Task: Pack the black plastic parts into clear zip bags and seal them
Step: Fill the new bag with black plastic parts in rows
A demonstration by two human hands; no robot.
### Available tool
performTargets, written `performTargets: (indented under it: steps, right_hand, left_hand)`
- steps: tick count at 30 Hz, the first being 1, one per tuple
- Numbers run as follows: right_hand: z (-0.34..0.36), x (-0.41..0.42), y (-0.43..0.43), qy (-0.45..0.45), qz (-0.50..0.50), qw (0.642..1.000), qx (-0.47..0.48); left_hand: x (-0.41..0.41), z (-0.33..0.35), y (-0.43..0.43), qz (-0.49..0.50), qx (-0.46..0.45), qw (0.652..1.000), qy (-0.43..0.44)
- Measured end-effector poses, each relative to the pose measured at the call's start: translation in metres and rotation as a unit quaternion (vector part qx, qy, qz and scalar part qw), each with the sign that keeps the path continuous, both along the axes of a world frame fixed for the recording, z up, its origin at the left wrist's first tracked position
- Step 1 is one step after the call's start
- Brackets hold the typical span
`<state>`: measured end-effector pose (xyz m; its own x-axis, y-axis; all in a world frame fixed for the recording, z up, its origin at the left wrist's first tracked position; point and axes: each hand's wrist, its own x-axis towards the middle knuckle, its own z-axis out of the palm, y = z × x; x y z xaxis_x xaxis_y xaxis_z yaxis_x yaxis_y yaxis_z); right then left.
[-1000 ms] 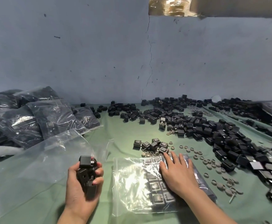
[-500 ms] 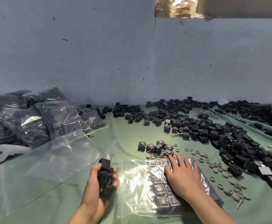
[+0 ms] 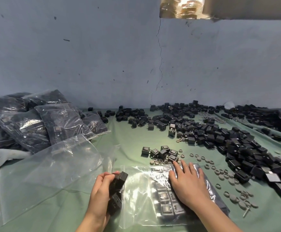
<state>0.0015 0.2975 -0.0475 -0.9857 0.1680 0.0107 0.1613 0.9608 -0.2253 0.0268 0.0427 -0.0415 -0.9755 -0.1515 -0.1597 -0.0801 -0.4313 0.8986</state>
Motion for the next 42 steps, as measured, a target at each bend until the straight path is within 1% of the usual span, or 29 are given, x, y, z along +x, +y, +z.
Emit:
performTargets:
  steps: [1,2,4,5,6,8,9,10,13,16,17,18,19,20,23,24,25,27,30,34,36,39,42]
  right_hand:
    - [0.0,0.0,0.0,0.001,0.0,1.0,0.0]
    - [0.0,0.0,0.001,0.002,0.0,1.0,0.001]
    - [0.0,0.0,0.001,0.003,0.0,1.0,0.001]
    - [0.0,0.0,0.0,0.003,-0.001,1.0,0.001]
    - [0.0,0.0,0.0,0.004,-0.001,1.0,0.0]
    - [0.001,0.0,0.0,0.004,0.0,1.0,-0.004]
    - [0.001,0.0,0.001,0.003,0.001,1.0,-0.004]
    - [0.001,0.0,0.001,0.002,0.0,1.0,-0.004]
    - [-0.001,-0.001,0.001,0.005,-0.001,1.0,-0.002]
    - [-0.002,-0.002,0.001,0.006,-0.002,1.0,-0.001]
    - [-0.002,-0.002,0.001,0.006,-0.002,1.0,0.0]
    - [-0.002,-0.002,0.002,0.005,-0.003,1.0,0.001]
    - [-0.003,-0.002,0.002,0.004,-0.003,1.0,0.002]
    - [-0.003,-0.002,0.002,0.002,-0.002,1.0,0.004]
    - [-0.003,-0.001,0.002,0.005,-0.002,1.0,0.009]
    - [-0.003,-0.001,0.002,0.004,-0.003,1.0,0.009]
    - [-0.003,-0.002,0.003,0.005,-0.003,1.0,0.008]
    - [-0.003,-0.001,0.002,0.004,-0.003,1.0,0.006]
    - [-0.002,-0.001,0.002,0.006,-0.004,1.0,0.007]
    - [0.0,0.0,0.0,0.008,-0.005,1.0,0.003]
    - [0.001,0.001,0.0,0.009,-0.006,1.0,0.001]
    - [0.001,0.0,0.0,0.007,-0.006,1.0,-0.002]
    - [0.001,-0.001,0.0,0.009,-0.006,1.0,-0.002]
  left_hand:
    - [0.0,-0.001,0.003,0.028,-0.041,0.999,0.017]
    - [0.0,-0.003,0.007,0.056,-0.104,0.992,0.033]
    - [0.002,-0.005,0.012,0.091,-0.229,0.967,0.06]
    - [0.004,-0.005,0.013,0.1,-0.27,0.955,0.069]
    - [0.005,-0.005,0.013,0.105,-0.296,0.946,0.078]
    - [0.007,-0.003,0.011,0.095,-0.309,0.941,0.096]
    - [0.008,-0.003,0.009,0.078,-0.321,0.938,0.109]
    - [0.007,-0.003,0.006,0.052,-0.352,0.926,0.125]
    - [0.002,-0.004,-0.002,-0.067,-0.479,0.859,0.166]
    - [-0.006,0.003,-0.007,-0.17,-0.542,0.812,0.132]
    - [-0.008,0.006,-0.008,-0.193,-0.562,0.794,0.128]
    - [-0.009,0.008,-0.007,-0.204,-0.573,0.784,0.127]
    - [-0.009,0.01,-0.005,-0.199,-0.57,0.786,0.131]
    - [-0.009,0.011,-0.004,-0.179,-0.553,0.803,0.134]
    - [-0.005,0.01,-0.008,-0.058,-0.428,0.897,0.096]
    - [-0.005,0.008,-0.013,-0.02,-0.398,0.913,0.081]
    - [-0.007,0.007,-0.02,0.007,-0.392,0.917,0.072]
    - [-0.01,0.007,-0.032,0.011,-0.417,0.907,0.061]
    - [-0.022,0.014,-0.04,-0.083,-0.439,0.894,0.03]
    - [-0.041,0.031,-0.044,-0.187,-0.452,0.871,-0.043]
    - [-0.045,0.041,-0.046,-0.232,-0.436,0.866,-0.083]
    - [-0.051,0.054,-0.048,-0.299,-0.381,0.869,-0.103]
    - [-0.061,0.064,-0.044,-0.331,-0.405,0.845,-0.111]
